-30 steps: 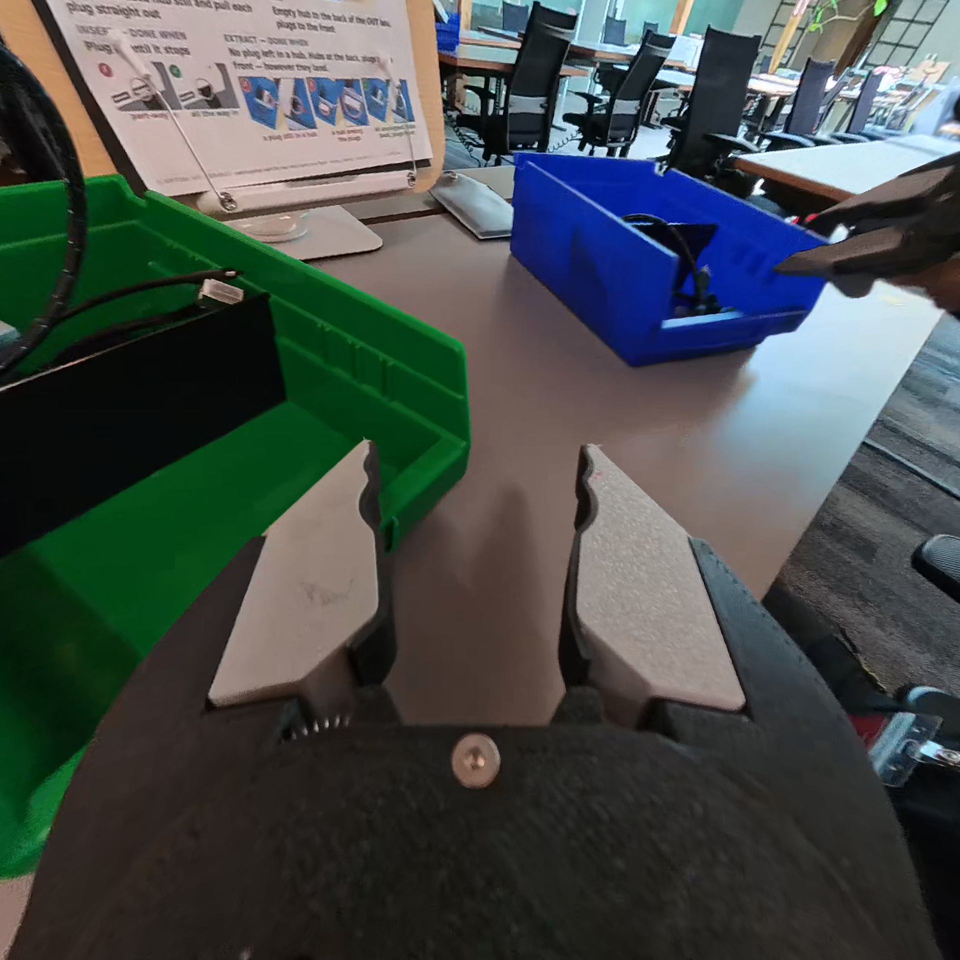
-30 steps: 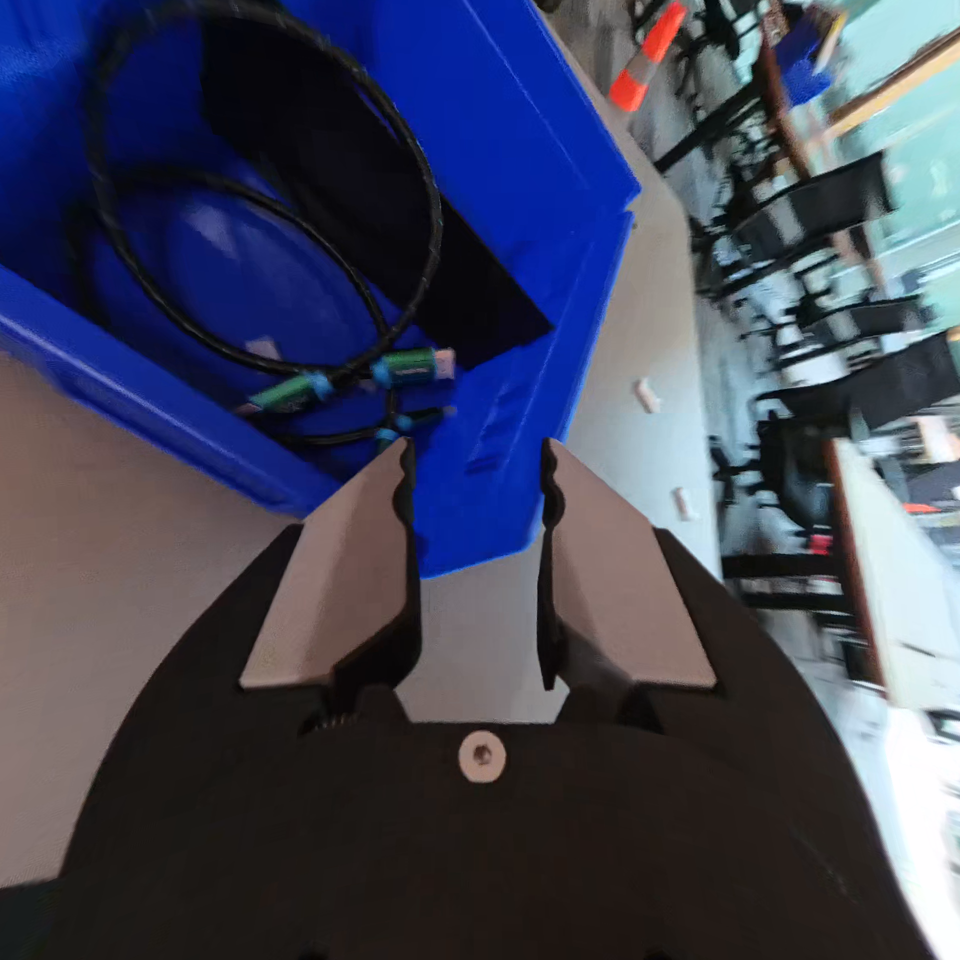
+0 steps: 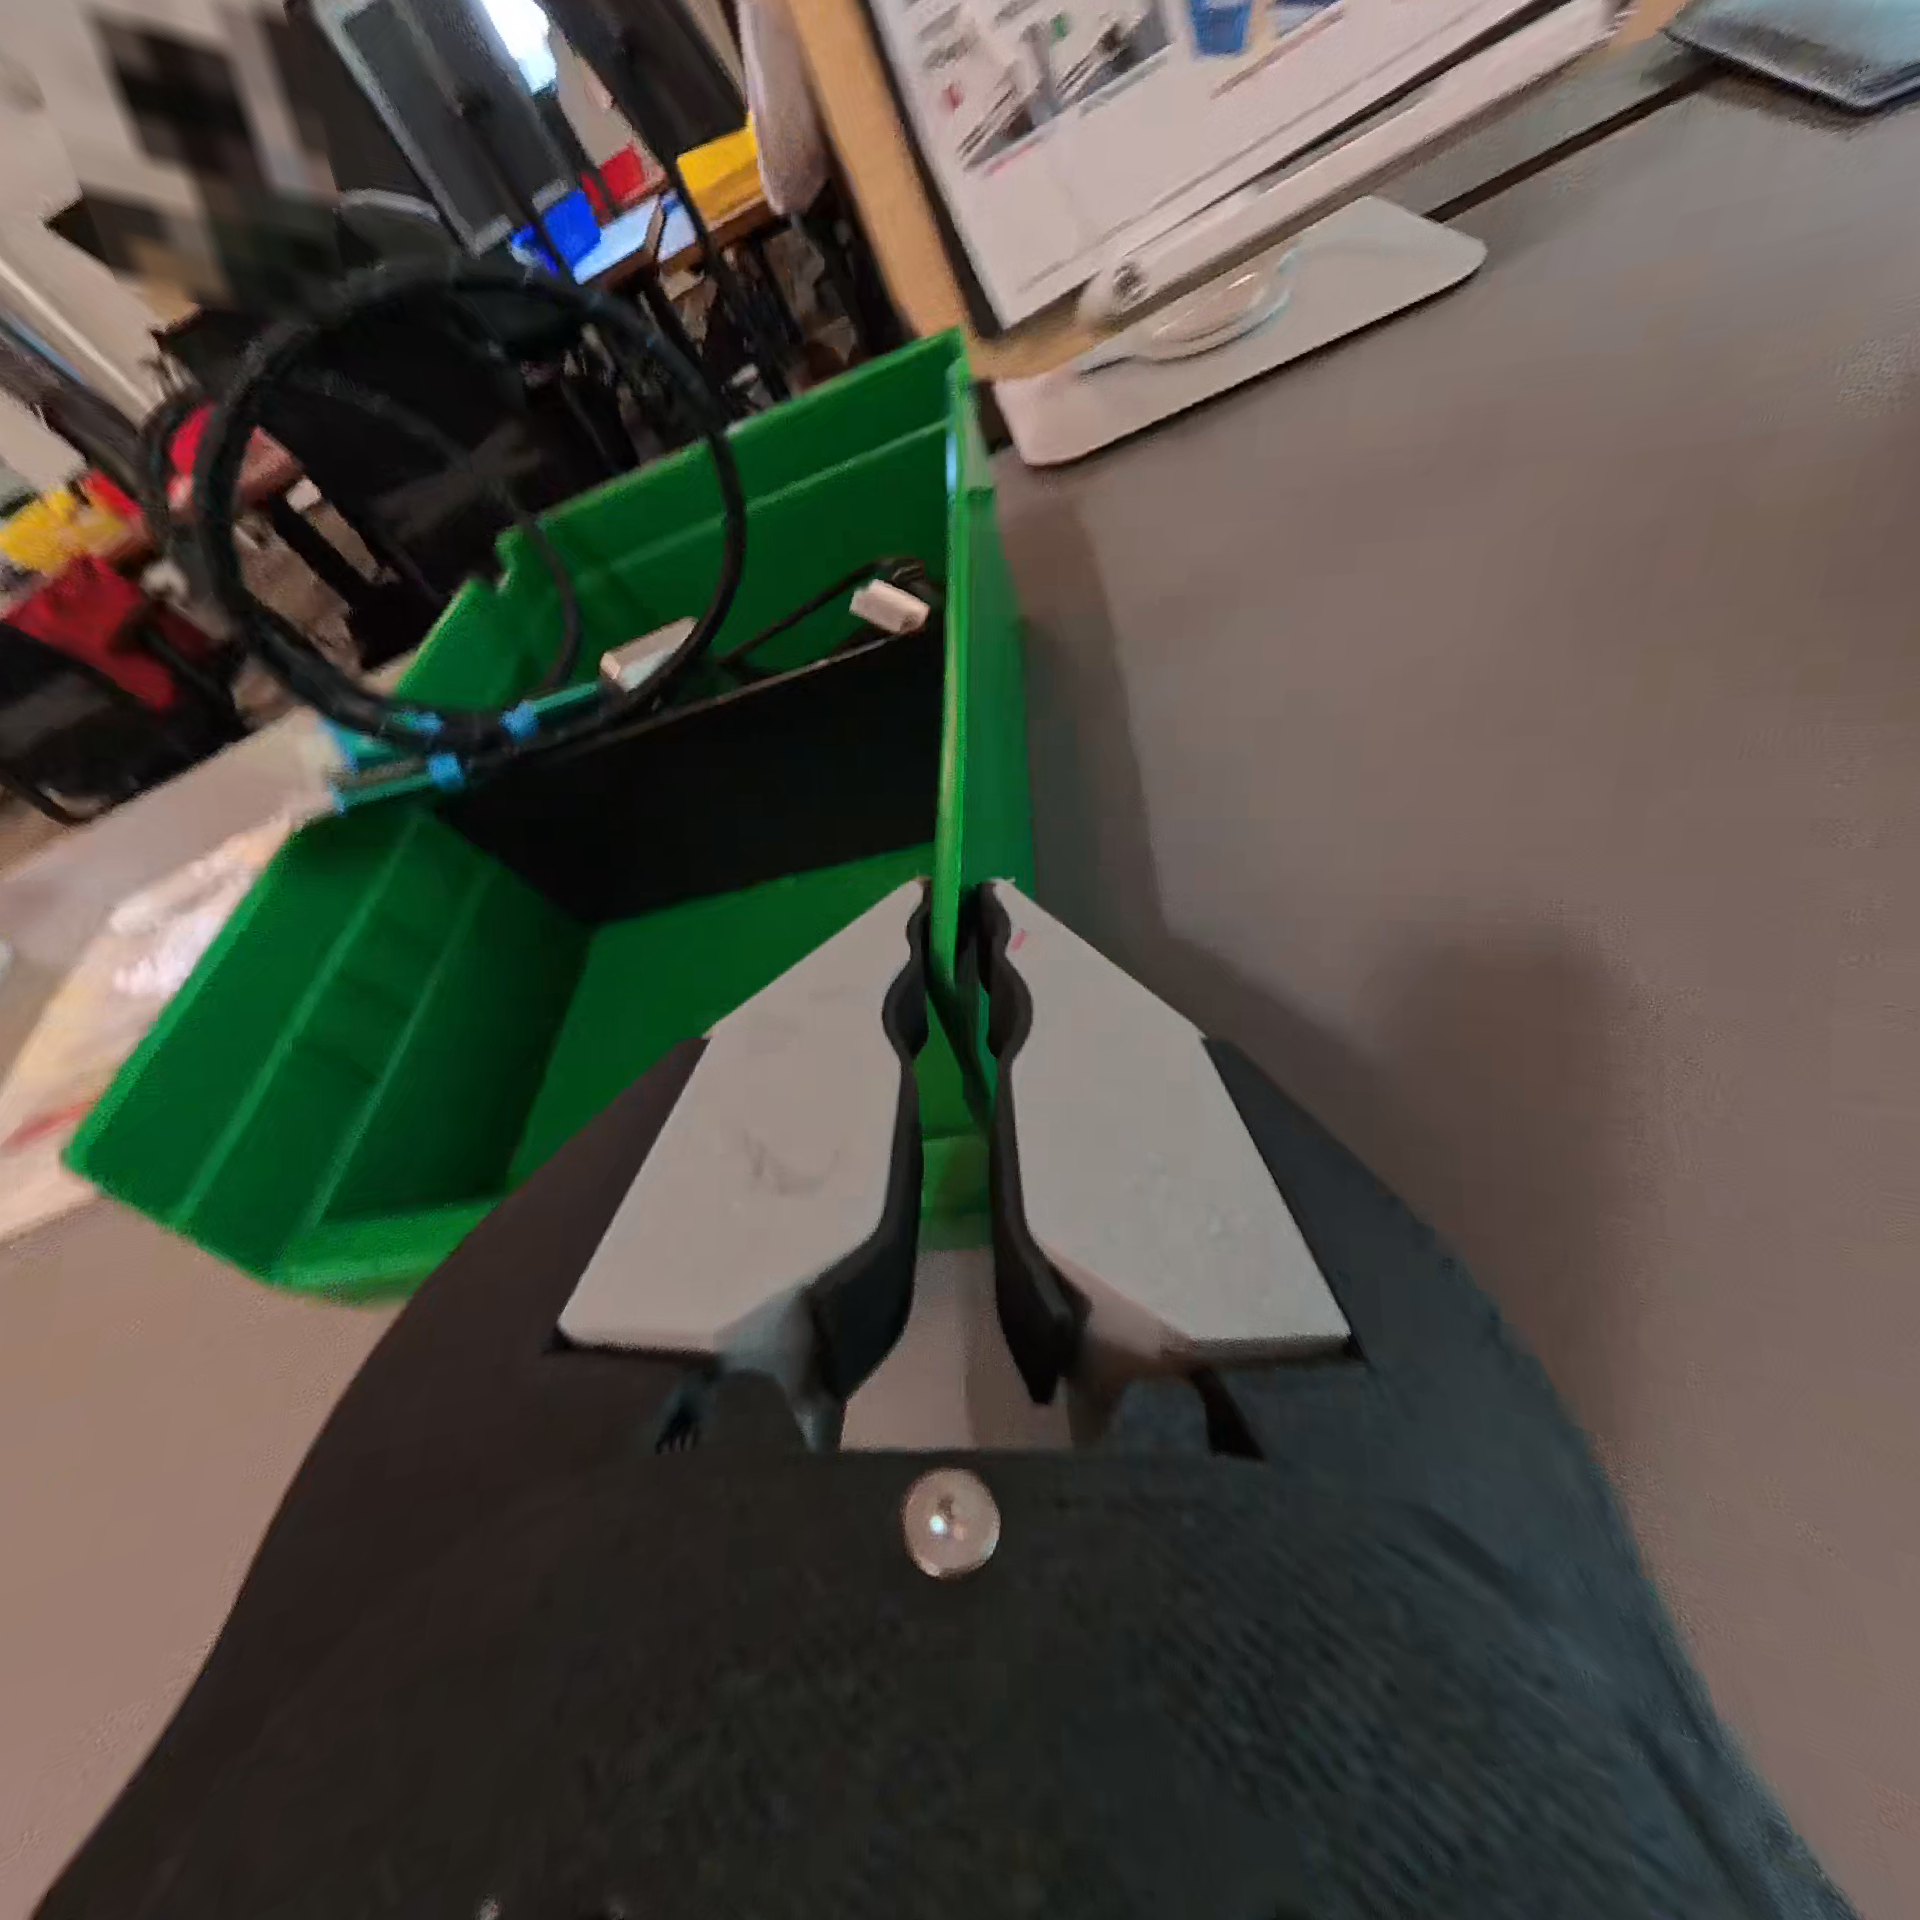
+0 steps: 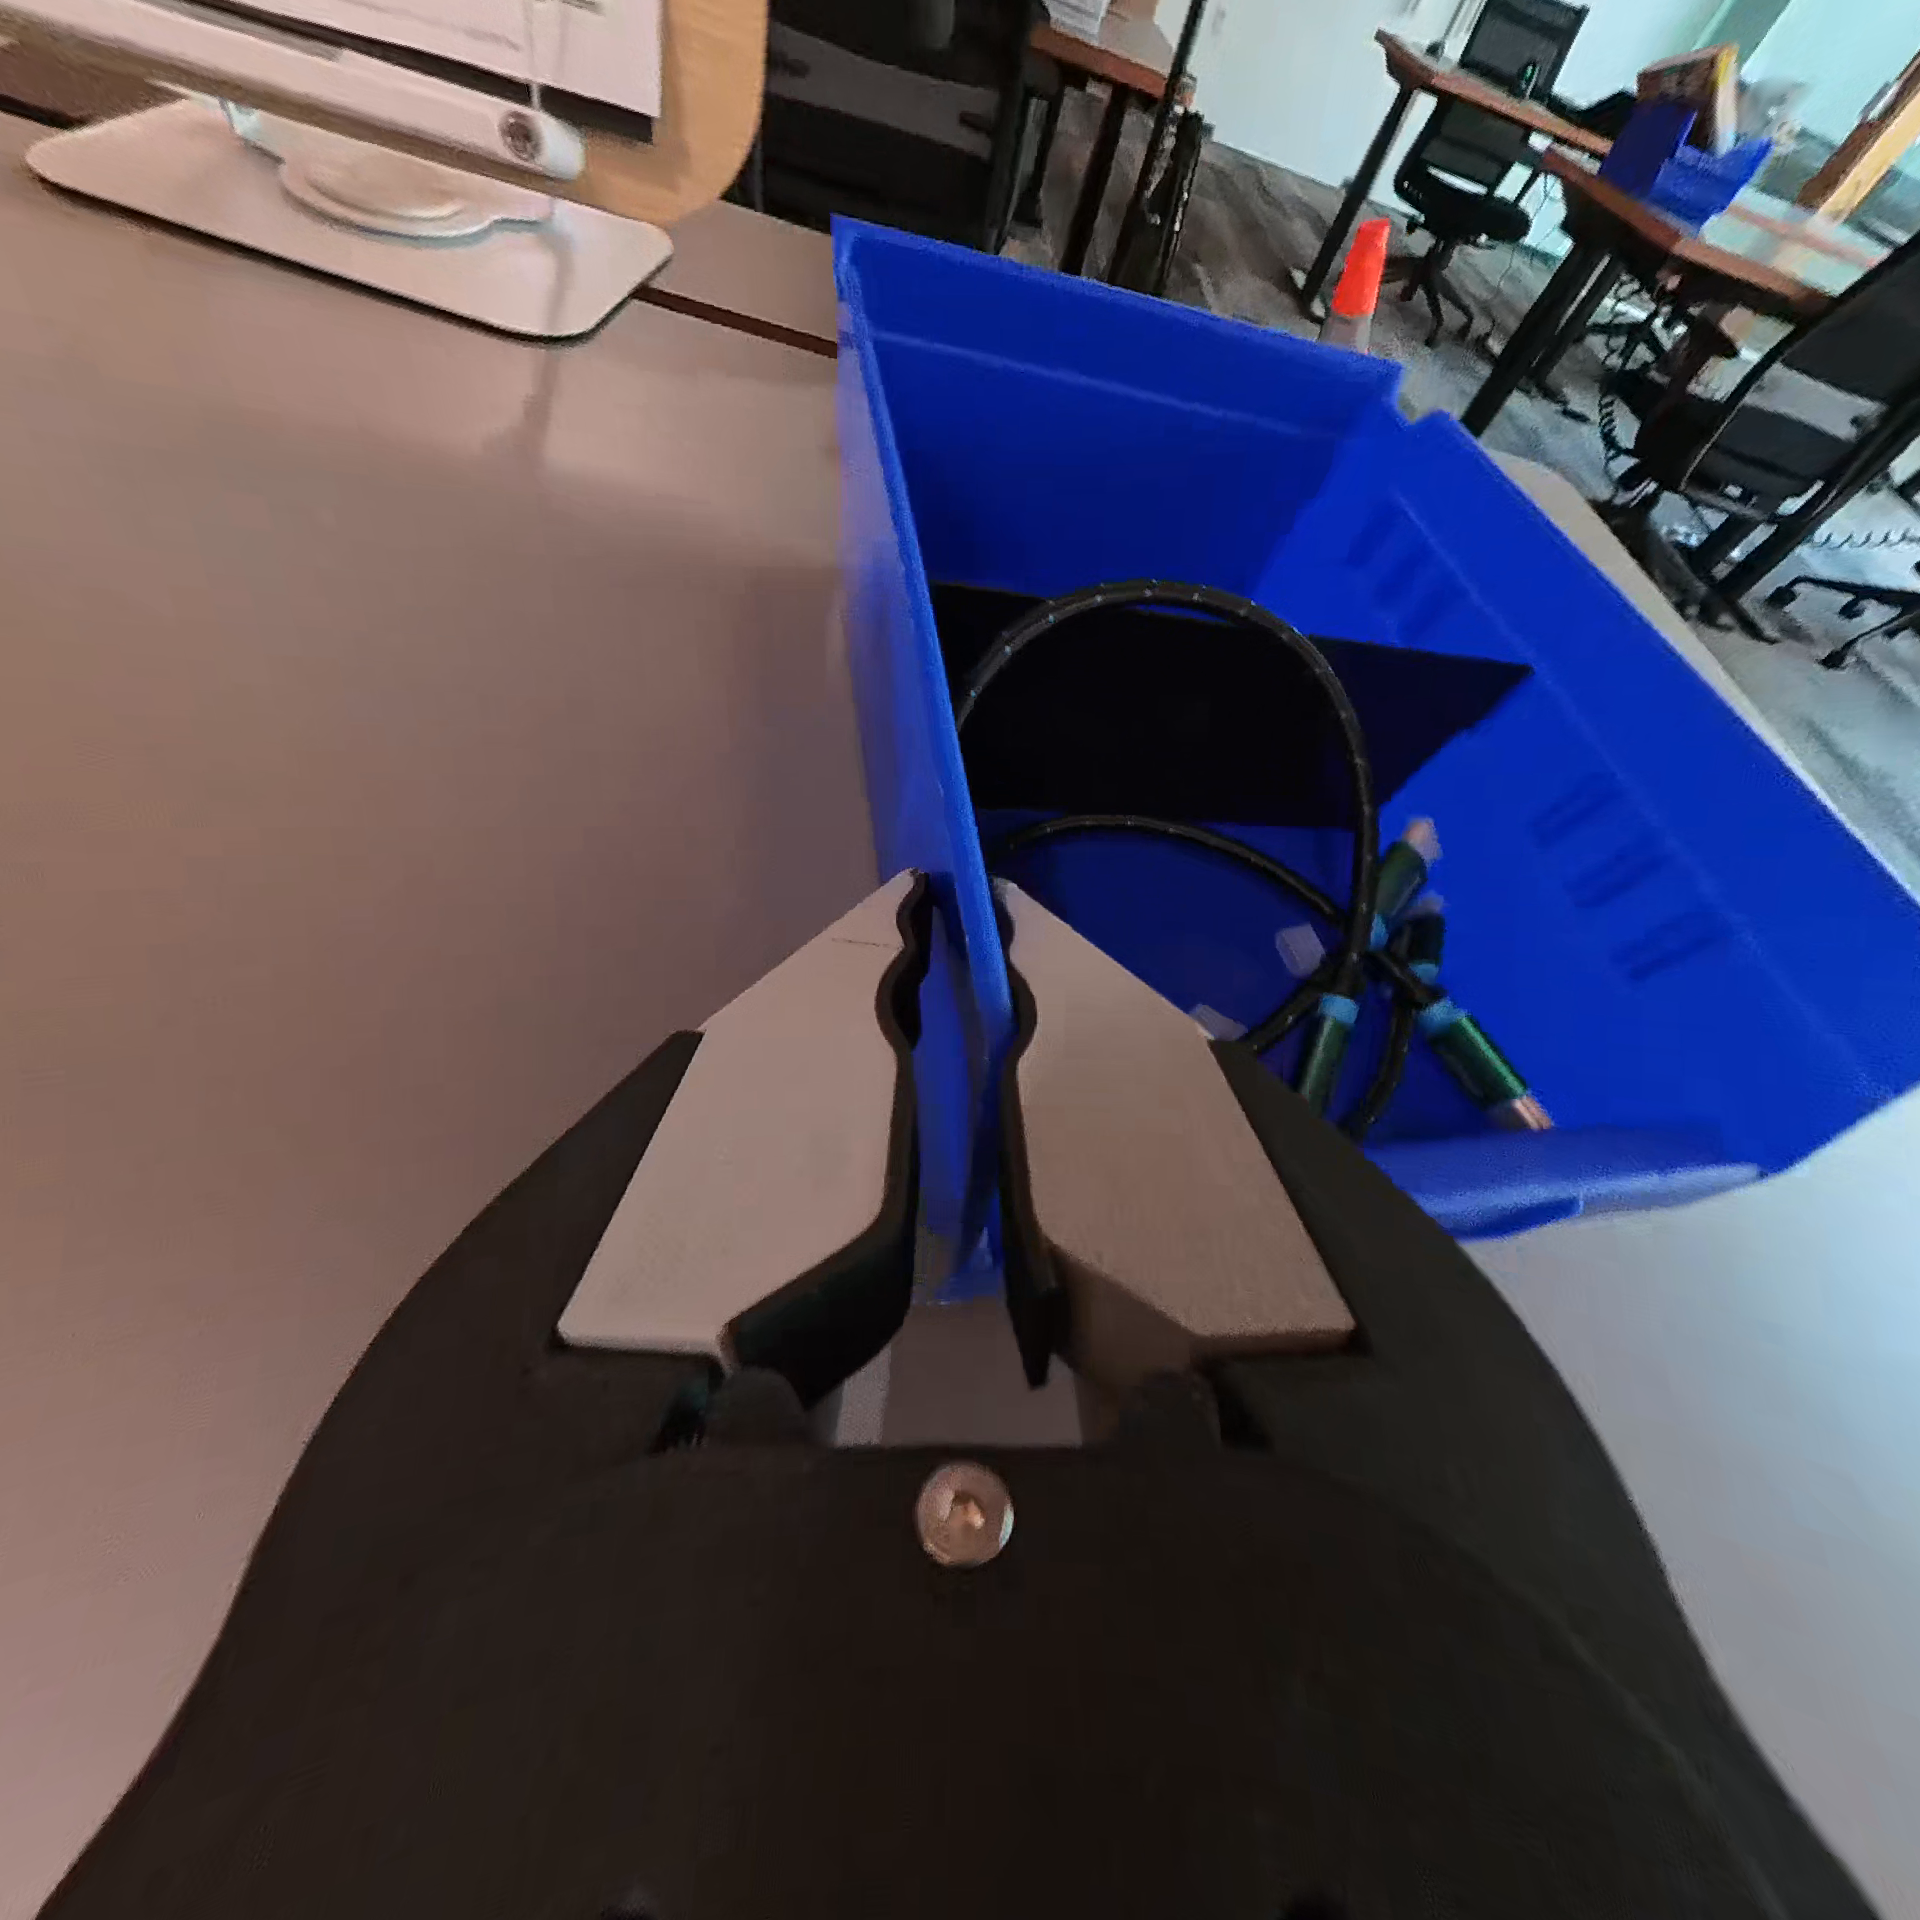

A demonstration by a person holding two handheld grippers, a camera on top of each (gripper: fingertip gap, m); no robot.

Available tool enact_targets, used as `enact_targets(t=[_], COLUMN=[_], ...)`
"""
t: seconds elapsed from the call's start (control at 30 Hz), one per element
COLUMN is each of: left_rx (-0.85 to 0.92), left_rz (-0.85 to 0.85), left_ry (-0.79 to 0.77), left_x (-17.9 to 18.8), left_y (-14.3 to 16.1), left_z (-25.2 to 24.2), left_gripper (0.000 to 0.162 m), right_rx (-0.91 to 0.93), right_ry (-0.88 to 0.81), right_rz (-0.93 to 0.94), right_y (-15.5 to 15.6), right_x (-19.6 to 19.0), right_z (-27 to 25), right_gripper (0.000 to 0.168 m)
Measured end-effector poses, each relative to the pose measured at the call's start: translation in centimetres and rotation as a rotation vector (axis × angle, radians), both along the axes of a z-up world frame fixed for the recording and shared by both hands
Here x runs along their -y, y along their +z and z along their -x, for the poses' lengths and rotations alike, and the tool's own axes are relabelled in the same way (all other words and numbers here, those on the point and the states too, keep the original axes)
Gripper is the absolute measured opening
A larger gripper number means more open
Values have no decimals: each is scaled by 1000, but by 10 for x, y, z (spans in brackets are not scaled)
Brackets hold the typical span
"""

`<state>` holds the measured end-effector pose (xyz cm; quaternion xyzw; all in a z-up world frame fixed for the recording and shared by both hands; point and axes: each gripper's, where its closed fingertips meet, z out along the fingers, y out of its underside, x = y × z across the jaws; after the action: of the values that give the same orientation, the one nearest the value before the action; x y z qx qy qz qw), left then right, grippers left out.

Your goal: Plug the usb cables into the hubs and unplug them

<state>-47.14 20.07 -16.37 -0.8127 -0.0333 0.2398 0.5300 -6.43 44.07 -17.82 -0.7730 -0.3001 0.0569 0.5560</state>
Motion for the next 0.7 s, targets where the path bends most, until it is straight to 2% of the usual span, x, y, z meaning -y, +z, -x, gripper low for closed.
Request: enact_targets(t=[0.13, 0.2, 0.37, 0.47, 0.53, 0.6, 0.7], left_rx=[124, 98, 119, 112, 126, 155, 227], left_rz=[-70, -63, -106, -65, -60, -60, -69], left_ry=[23, 37, 43, -2, -72, -119, -182], left_x=[35, 44, 42, 23, 16, 20, 39], left_y=[0, 0, 1, 0, 6, 15, 26], left_z=[24, 23, 3, -17, -33, -40, -41], left_gripper=[3, 3, 1, 10, 22, 29, 47], right_rx=[-13, 0, 32, 106, 128, 93, 1], right_ry=[-13, -37, -112, -135, -153, -140, -22], right_rz=[23, 5, -38, -89, -111, -142, -179], right_y=[0, 0, 1, 2, 6, 19, 48], right_x=[0, 1, 7, 8, 10, 18, 43], right_z=[-22, -31, -41, -36, -37, -38, -26], right_gripper=[7, 8, 7, 10, 13, 24, 36])
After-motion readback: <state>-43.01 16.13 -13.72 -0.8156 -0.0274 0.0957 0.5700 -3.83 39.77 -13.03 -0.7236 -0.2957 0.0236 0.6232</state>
